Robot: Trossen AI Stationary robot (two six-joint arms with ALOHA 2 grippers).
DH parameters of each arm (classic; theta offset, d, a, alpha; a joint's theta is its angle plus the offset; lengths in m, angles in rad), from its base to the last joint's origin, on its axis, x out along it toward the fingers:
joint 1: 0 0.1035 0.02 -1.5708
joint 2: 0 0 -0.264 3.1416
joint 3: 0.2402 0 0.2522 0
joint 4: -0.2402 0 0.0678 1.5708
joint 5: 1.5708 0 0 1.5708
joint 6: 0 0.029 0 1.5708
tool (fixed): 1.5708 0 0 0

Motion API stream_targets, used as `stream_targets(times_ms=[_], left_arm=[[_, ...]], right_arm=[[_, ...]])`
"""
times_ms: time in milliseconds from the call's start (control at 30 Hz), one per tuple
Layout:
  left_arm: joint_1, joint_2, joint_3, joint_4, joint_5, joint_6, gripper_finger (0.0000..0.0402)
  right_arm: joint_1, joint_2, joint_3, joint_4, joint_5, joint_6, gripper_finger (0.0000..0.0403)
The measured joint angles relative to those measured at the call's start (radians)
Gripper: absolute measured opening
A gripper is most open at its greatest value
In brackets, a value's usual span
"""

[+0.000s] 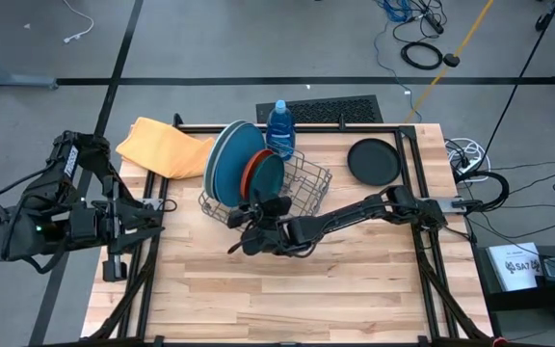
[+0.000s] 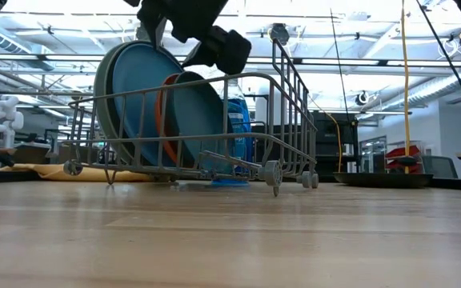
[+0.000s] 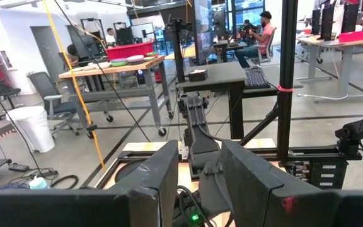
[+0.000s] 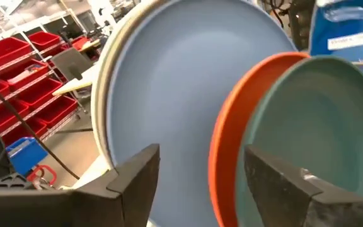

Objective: Sort dishes
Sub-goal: Put the black plate into the dish rack

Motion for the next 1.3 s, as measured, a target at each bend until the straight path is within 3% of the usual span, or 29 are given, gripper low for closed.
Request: stream_targets(times_ms=[267, 567, 800, 867, 967, 1133, 1167, 1300], left_arm=[[0.0, 0.0, 0.0, 0.0, 0.0, -0.001, 0.0123], [0.0, 0.007, 0.0, 0.0, 0.0, -0.005, 0.0123], [0.0, 0.025, 0.0, -0.009, 0.0, -0.026, 0.0123], [0.0, 0.03, -0.001, -0.009, 0.0, -0.026, 0.0123], [0.009, 0.033, -0.002, -0.009, 0.0, -0.026, 0.0123], [0.046, 0.044, -0.002, -0.009, 0.0, -0.026, 0.0123], [0.056, 0.048, -0.002, -0.009, -0.001, -0.026, 0.0123], [0.086, 0.059, -0.002, -0.011, 0.0, -0.026, 0.0123]], right_arm=[[0.016, -0.003, 0.059, 0.1, 0.001, -0.288, 0.0224], [0.088, -0.003, 0.236, 0.06, 0.007, -0.854, 0.0224], [0.212, -0.003, 0.415, -0.218, 0.295, -1.05, 0.0224], [0.249, -0.003, 0.458, -0.274, 0.324, -1.071, 0.0224], [0.296, -0.005, 0.49, -0.321, 0.206, -1.056, 0.0224], [0.323, -0.005, 0.486, -0.476, -0.279, -0.878, 0.0224], [0.324, 0.001, 0.487, -0.519, -0.337, -0.826, 0.0224], [0.331, 0.018, 0.484, -0.788, -0.352, -0.608, 0.0224]])
